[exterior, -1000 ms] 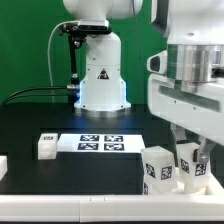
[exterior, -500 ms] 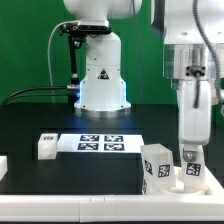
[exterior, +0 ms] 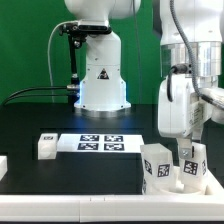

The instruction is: Assemble stool

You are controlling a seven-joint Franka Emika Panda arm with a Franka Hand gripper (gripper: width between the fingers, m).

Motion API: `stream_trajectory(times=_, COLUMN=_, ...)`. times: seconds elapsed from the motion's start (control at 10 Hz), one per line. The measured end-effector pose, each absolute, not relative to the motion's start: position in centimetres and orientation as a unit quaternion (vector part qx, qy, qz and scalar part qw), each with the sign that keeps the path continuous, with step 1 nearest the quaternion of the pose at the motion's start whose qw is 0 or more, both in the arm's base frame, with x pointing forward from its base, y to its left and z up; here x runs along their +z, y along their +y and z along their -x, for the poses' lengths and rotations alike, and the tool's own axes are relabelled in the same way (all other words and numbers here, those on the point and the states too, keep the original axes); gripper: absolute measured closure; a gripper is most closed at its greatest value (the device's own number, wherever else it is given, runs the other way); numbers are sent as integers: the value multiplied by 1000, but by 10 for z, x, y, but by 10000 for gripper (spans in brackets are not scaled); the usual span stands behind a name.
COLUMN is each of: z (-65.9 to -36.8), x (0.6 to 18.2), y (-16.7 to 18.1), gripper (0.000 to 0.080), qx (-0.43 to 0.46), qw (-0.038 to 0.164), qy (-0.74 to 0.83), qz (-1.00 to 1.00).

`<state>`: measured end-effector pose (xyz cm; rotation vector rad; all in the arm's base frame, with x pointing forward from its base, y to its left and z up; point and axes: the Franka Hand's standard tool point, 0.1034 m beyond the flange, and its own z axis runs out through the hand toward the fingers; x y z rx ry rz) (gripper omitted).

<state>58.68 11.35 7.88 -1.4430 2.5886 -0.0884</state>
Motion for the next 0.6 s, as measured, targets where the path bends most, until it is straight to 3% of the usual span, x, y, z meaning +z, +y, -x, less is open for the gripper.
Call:
stream_trajectory(times=0.2, z=-586, x=78, y=113, gripper=466, qx=-35, qw=86, qy=855, qz=510)
stream_trajectory(times=0.3, z=-585, x=78, y=113, gripper=271, qx=-33, qw=81, qy=839, qz=537)
stream_trajectory(times=0.4, z=-582, x=80, y=115, gripper=186, qx=-12, qw=66, qy=813, qz=578)
stream_trajectory(times=0.6, z=-584, x=93, y=116, gripper=161, qx=2, qw=67, qy=711, qz=700)
